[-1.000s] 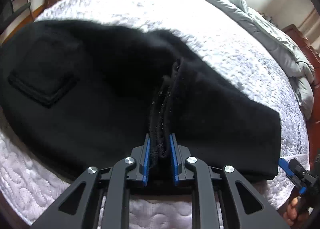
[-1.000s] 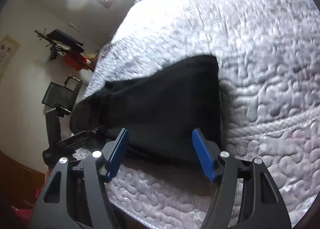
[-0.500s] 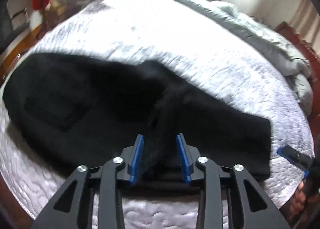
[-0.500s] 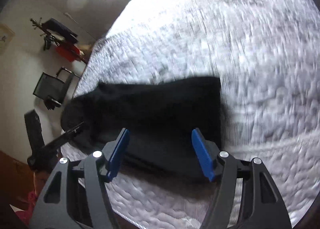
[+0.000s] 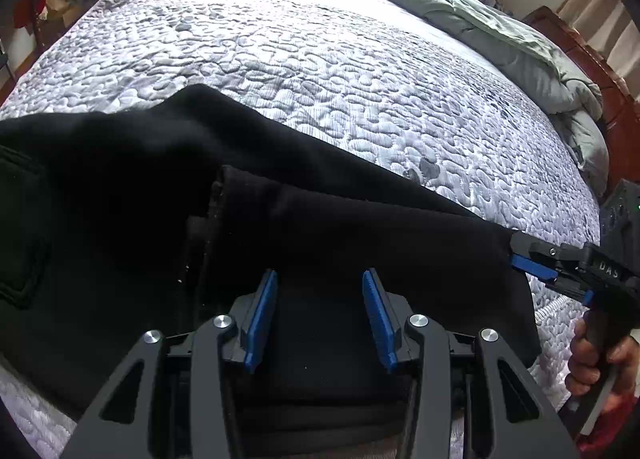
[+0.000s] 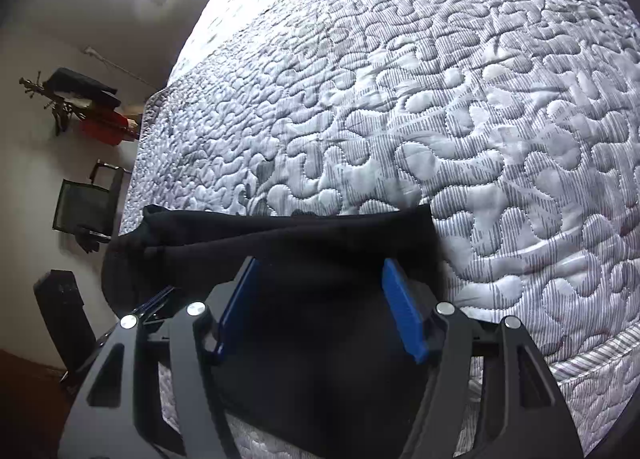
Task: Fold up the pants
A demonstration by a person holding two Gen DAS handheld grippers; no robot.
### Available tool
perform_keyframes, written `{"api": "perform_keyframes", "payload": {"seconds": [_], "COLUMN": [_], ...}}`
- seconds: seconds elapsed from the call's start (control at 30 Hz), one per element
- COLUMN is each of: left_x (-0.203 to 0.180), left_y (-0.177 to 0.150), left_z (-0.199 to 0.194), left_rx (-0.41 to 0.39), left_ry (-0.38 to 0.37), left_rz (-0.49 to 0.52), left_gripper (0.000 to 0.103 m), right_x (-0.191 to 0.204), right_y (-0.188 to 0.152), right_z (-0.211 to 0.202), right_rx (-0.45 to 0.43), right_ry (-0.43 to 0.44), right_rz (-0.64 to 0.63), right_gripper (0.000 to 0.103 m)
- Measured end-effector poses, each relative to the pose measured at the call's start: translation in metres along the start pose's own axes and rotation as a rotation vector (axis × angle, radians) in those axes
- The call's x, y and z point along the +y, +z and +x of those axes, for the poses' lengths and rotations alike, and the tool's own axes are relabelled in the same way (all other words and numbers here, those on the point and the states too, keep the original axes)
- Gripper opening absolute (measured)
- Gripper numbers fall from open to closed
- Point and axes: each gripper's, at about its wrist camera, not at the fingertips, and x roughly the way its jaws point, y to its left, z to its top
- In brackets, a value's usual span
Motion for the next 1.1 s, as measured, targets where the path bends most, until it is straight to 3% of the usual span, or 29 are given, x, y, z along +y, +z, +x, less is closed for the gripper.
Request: {"api": "perform_keyframes", "payload": {"seconds": [0.17, 0.27, 0.33, 0.47, 0.63, 0.73, 0.83, 0.97, 1.1], "left_x": [0.005, 0.003, 0.006, 0.007, 0.017, 0.044, 0.095, 0.183, 0.256], "left_y": [-0.01, -0.025, -0.032, -0.035, -0.035, -0.038, -0.045, -0.054, -0.062], "left_z": [-0.026, -0.033, -0.021, -0.011, -0.035, -0.062, -0.091, -0.122, -0.136], "left_rx": [-0.039, -0.058, -0.029, -0.034, -0.032, -0.073, -0.12, -0.165, -0.177], "left_ry": [-0.027, -0.014, -0.005, 0.008, -0.028, -0.016, 0.034, 0.118, 0.122], "left_rz": [-0.039, -0.005, -0.002, 0.013, -0.028, -0.078, -0.17, -0.367, -0.542], "left_gripper": [0.055, 0.056, 0.057, 0.057, 0.058, 0.071, 0.072, 0.072, 0.072], "right_x": [0.01, 0.008, 0.0, -0.01, 0.013, 0.035, 0.052, 0.063, 0.069], "right_y": [-0.033, -0.06, -0.074, -0.075, -0.074, -0.08, -0.088, -0.088, -0.088], "right_z": [-0.039, -0.046, -0.038, -0.026, -0.041, -0.05, -0.049, -0.037, -0.03], "right_rx": [-0.027, -0.011, 0.015, 0.004, -0.005, -0.02, -0.016, -0.001, 0.018], "right_ry": [0.046, 0.063, 0.035, 0.032, -0.042, -0.022, -0.031, -0.035, -0.046], "right_rz": [-0.024, -0.024, -0.006, 0.005, -0.063, -0.118, -0.163, -0.173, -0.189], "right_gripper": [0.068, 0.07, 0.07, 0.068, 0.07, 0.073, 0.074, 0.074, 0.074]}}
